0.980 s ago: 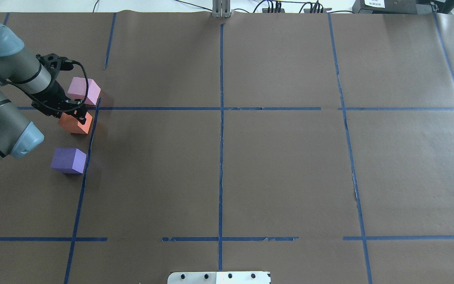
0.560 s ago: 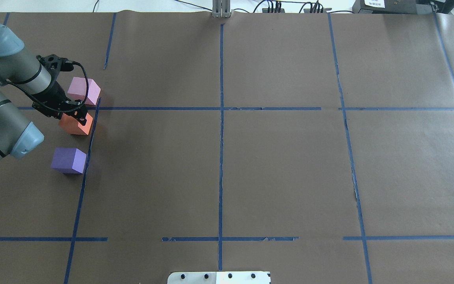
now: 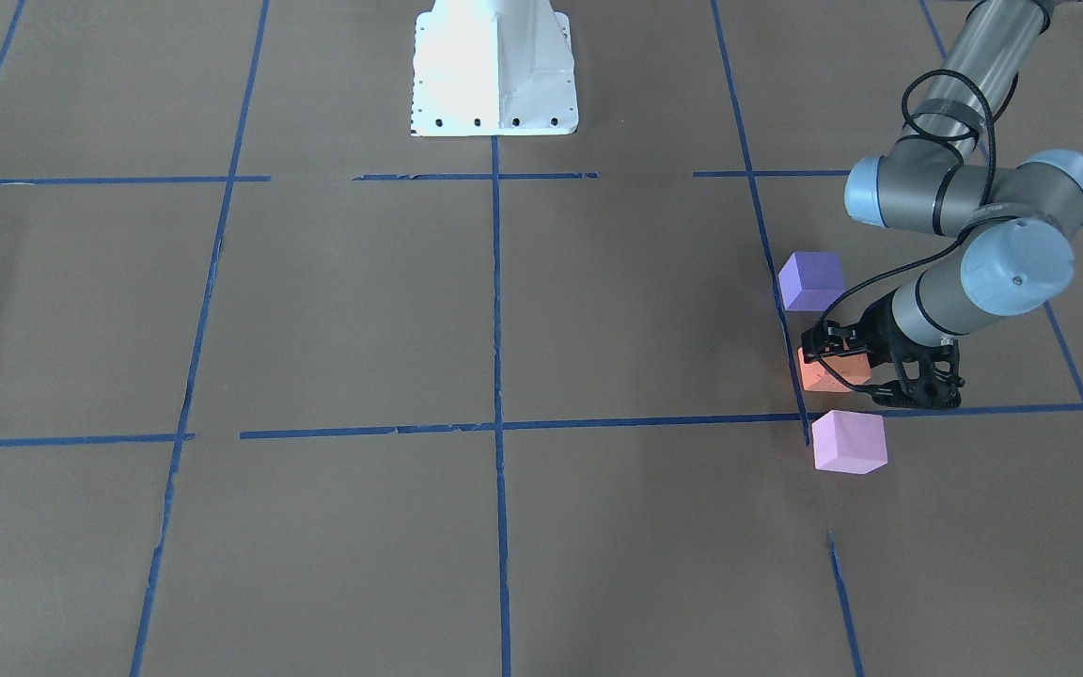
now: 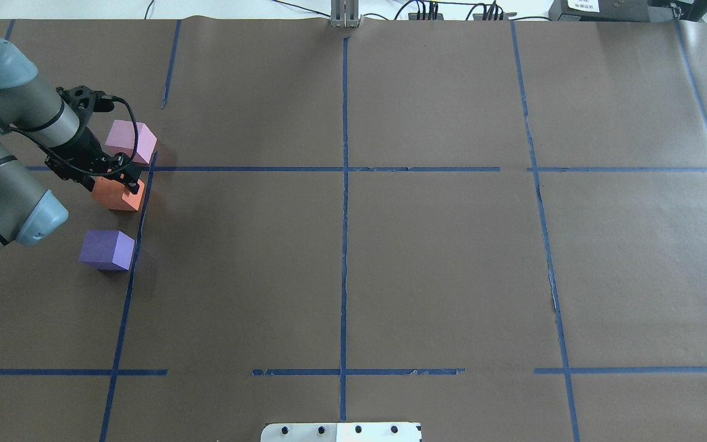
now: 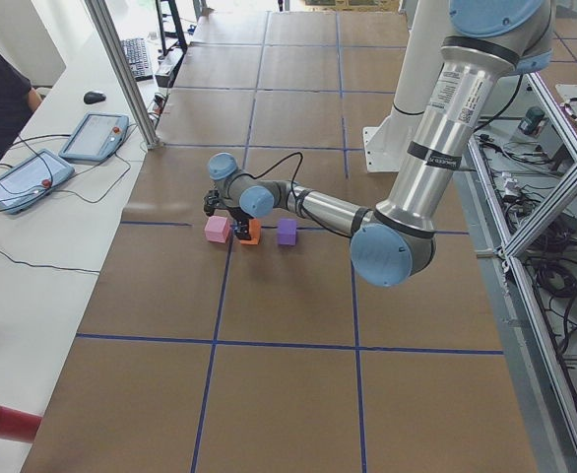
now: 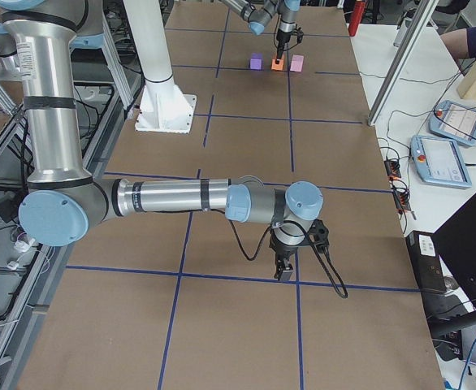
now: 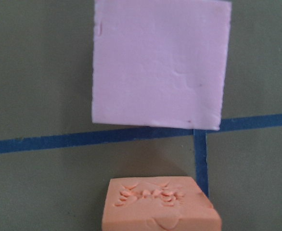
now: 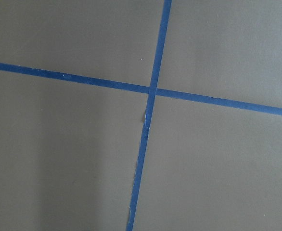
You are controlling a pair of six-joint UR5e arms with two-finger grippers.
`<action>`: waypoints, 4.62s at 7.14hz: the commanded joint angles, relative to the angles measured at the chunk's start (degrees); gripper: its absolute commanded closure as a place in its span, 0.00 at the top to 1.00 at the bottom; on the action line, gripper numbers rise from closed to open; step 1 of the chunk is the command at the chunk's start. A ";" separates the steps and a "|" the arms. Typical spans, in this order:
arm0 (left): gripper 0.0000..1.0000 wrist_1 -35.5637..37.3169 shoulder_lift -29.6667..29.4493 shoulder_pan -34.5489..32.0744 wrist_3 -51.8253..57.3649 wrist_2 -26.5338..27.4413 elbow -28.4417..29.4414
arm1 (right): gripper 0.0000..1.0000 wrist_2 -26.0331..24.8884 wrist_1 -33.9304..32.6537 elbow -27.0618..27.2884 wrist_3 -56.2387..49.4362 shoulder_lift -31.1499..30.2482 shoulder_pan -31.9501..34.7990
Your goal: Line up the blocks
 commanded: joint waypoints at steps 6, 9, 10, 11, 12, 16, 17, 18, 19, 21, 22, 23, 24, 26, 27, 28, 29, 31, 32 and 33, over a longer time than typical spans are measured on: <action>1.00 7.72 1.58 -7.37 -1.41 0.88 -13.24 | 1.00 0.00 0.00 0.00 0.00 0.00 0.00; 1.00 12.83 3.67 -15.88 -1.49 0.18 -15.99 | 1.00 0.00 0.00 0.00 0.00 0.00 0.00; 1.00 12.93 6.56 -19.48 -1.58 0.17 -16.51 | 1.00 0.00 0.00 0.00 0.00 0.00 0.00; 1.00 12.67 10.68 -20.56 -1.49 0.09 -16.43 | 1.00 0.00 0.00 0.00 0.00 0.00 0.00; 1.00 12.23 12.64 -22.39 -1.41 0.09 -15.21 | 1.00 0.00 0.00 0.00 0.00 0.00 0.00; 1.00 6.52 16.26 -33.89 26.73 -6.33 -5.38 | 1.00 0.00 0.00 0.00 0.00 0.00 0.00; 1.00 6.60 16.26 -36.45 34.12 -6.33 -4.48 | 1.00 0.00 0.00 0.00 0.00 0.00 0.00; 1.00 7.13 16.26 -39.17 39.15 -5.98 -4.30 | 1.00 0.00 0.00 0.00 0.00 0.00 0.00; 1.00 7.65 16.17 -39.72 40.07 -5.19 -5.00 | 1.00 0.00 0.00 0.00 0.00 0.00 0.00; 1.00 7.74 18.36 -41.13 43.85 0.07 -9.21 | 1.00 0.00 0.00 0.00 0.00 0.00 0.00; 1.00 7.83 18.54 -41.22 43.95 0.00 -8.79 | 1.00 0.00 0.00 0.00 0.00 0.00 0.00; 1.00 7.83 18.63 -41.13 43.95 -0.09 -8.78 | 1.00 0.00 0.00 0.00 0.00 0.00 0.00; 1.00 7.83 19.07 -41.13 43.95 -0.26 -9.04 | 1.00 0.00 0.00 0.00 0.00 0.00 0.00; 1.00 7.83 19.16 -41.13 43.95 -0.44 -8.96 | 1.00 0.00 0.00 0.00 0.00 0.00 0.00; 1.00 7.83 19.16 -41.05 43.95 -0.44 -8.78 | 1.00 0.00 0.00 0.00 0.00 0.00 0.00; 1.00 7.83 19.16 -41.13 43.95 -0.44 -9.30 | 1.00 0.00 0.00 0.00 0.00 0.00 0.00; 1.00 7.83 19.68 -41.13 44.03 -0.53 -9.14 | 1.00 0.00 0.00 0.00 0.00 0.00 0.00; 1.00 9.83 20.74 -41.05 44.03 -0.53 -9.13 | 1.00 0.00 0.00 0.00 0.00 0.00 0.00; 1.00 16.73 19.87 -40.96 44.03 -0.62 -9.31 | 1.00 0.00 0.00 0.00 0.00 0.00 0.00; 1.00 19.23 19.60 -40.87 44.03 -0.62 -9.40 | 1.00 0.00 0.00 0.00 0.00 0.00 0.00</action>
